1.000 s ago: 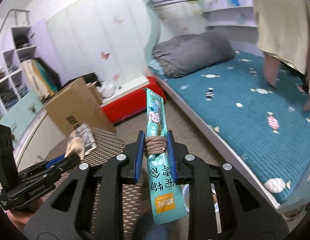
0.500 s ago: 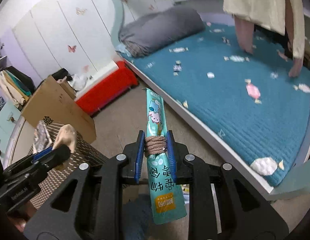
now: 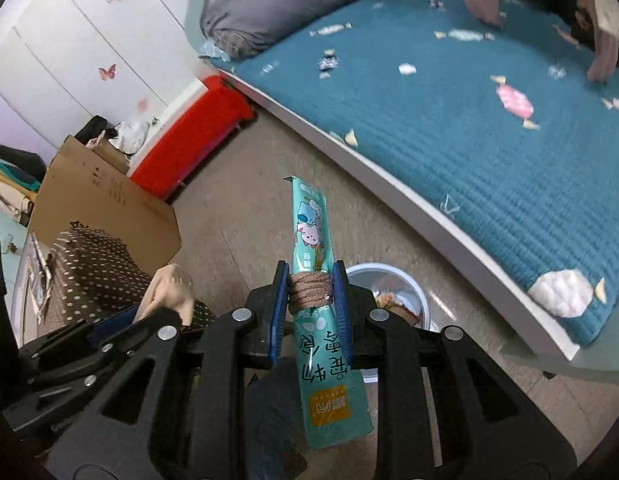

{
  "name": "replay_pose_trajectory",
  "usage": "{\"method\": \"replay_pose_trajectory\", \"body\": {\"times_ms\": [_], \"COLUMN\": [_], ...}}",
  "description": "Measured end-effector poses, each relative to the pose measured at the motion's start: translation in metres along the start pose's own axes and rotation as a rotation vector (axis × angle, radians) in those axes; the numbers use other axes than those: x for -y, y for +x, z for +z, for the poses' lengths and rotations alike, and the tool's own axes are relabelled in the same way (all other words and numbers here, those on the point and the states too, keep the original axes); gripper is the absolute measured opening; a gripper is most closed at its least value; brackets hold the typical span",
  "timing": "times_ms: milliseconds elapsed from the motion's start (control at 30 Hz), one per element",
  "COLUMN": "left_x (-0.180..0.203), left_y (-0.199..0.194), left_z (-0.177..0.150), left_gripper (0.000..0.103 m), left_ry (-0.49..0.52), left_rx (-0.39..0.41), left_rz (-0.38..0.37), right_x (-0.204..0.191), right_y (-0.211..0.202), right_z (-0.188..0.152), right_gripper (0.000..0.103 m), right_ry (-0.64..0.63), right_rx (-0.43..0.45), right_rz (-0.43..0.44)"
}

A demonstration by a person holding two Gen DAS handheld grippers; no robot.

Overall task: Collect trash
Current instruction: 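Carry cloth and wrapper to the bin and open both tools over it, then move both tools back toward the table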

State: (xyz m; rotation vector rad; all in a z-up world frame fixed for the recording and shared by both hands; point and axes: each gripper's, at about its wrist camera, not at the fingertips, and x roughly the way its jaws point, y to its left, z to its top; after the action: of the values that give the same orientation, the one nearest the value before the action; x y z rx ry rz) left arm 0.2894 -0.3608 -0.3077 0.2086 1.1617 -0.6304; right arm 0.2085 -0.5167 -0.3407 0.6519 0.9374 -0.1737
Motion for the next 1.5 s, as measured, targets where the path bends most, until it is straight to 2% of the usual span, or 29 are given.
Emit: {"method": "replay_pose_trajectory", "body": {"times_ms": [33,67,100,133,167,200,267,300,333,400,600,833,1067,1233,1500], "left_x": [0.002,0.002,0.003,0.003,0.001,-0.001,-0.004,-0.005,-0.005,-0.005,-0.002,-0.005,-0.012,-0.022,-0.063], "left_y": [0.002,0.003,0.004,0.004,0.005,0.006,0.006,0.004,0.000,-0.006,-0.028,-0.069,-0.127,-0.161,-0.213], "left_z": [0.003,0.004,0.005,0.006,0.007,0.007,0.006,0.006,0.005,0.004,-0.002,-0.009,-0.019,-0.027,-0.053], "left_gripper": [0.050,0.072,0.080,0.085,0.087,0.088,0.088,0.088,0.089,0.090,0.091,0.093,0.094,0.094,0.094], "left_ry": [0.012,0.022,0.024,0.017,0.009,-0.001,-0.018,-0.019,-0.017,-0.013,-0.013,-0.024,-0.040,-0.046,-0.088], "left_rx": [-0.003,-0.003,-0.002,0.003,0.000,-0.010,-0.021,-0.016,-0.006,0.012,0.072,0.159,0.270,0.334,0.436], "left_rz": [0.002,0.023,0.050,0.074,0.082,0.083,0.075,0.071,0.072,0.077,0.071,0.048,0.034,0.046,0.095], "right_x": [0.002,0.004,0.008,0.013,0.015,0.018,0.024,0.025,0.026,0.025,0.012,-0.017,-0.054,-0.089,-0.163], "right_y": [0.004,0.008,0.013,0.018,0.020,0.021,0.024,0.024,0.023,0.020,0.004,-0.032,-0.071,-0.098,-0.128], "right_z": [-0.001,-0.001,-0.002,-0.003,-0.003,-0.004,-0.008,-0.009,-0.011,-0.013,-0.017,-0.014,-0.011,-0.011,-0.019], "right_gripper": [0.024,0.024,0.026,0.040,0.061,0.066,0.068,0.073,0.085,0.096,0.097,0.097,0.097,0.097,0.097], "right_ry": [0.007,0.016,0.036,0.054,0.063,0.077,0.103,0.112,0.119,0.122,0.076,0.034,-0.025,-0.079,-0.206], "right_rx": [-0.007,-0.013,-0.025,-0.039,-0.041,-0.035,-0.044,-0.046,-0.044,-0.040,-0.027,0.045,0.119,0.170,0.222], "right_rz": [0.005,0.008,0.006,0.000,-0.005,-0.012,0.002,0.006,0.002,-0.012,-0.062,-0.054,-0.040,-0.013,0.048]}}
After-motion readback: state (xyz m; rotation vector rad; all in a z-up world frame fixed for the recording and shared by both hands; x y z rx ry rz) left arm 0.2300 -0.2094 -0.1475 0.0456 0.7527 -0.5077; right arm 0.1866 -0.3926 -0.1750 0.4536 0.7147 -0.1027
